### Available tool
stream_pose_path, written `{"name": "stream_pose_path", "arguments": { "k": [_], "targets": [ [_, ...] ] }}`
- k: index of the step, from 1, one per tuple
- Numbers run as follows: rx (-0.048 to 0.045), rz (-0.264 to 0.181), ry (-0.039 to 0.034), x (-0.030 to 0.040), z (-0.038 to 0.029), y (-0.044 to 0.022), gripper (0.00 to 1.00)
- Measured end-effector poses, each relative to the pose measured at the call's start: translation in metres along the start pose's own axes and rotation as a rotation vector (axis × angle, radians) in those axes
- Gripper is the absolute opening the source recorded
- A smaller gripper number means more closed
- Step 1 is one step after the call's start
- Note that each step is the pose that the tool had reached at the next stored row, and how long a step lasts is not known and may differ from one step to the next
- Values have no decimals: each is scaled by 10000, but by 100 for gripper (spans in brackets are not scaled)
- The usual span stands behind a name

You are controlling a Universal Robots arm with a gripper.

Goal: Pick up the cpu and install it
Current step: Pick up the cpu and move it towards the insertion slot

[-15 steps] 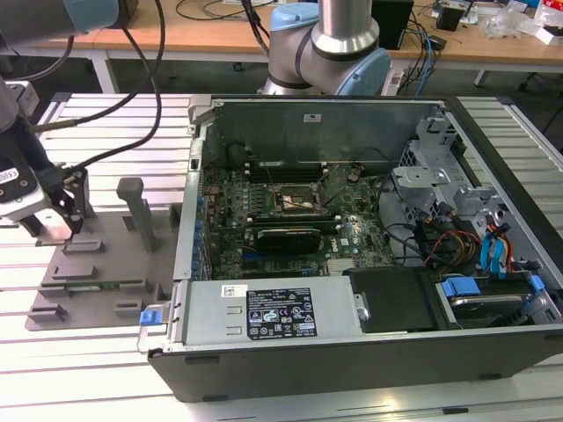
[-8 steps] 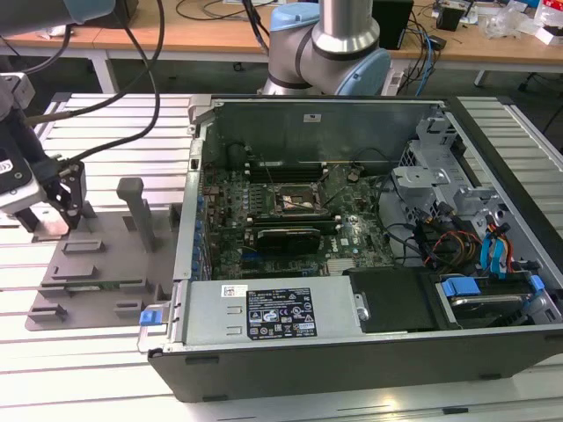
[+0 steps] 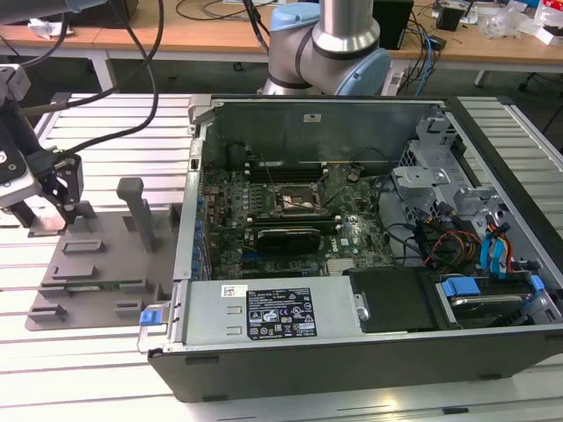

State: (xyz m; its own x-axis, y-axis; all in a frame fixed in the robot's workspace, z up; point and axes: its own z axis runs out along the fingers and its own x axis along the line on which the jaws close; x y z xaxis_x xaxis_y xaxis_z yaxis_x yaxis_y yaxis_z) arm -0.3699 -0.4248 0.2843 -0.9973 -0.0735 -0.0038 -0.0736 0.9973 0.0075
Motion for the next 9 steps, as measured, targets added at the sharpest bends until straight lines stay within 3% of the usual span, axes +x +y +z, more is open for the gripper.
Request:
{"name": "stream_pose_path", "arguments": {
  "k": [9],
  "targets": [
    [0,0,0,-1,-145,1,55]
  ]
}}
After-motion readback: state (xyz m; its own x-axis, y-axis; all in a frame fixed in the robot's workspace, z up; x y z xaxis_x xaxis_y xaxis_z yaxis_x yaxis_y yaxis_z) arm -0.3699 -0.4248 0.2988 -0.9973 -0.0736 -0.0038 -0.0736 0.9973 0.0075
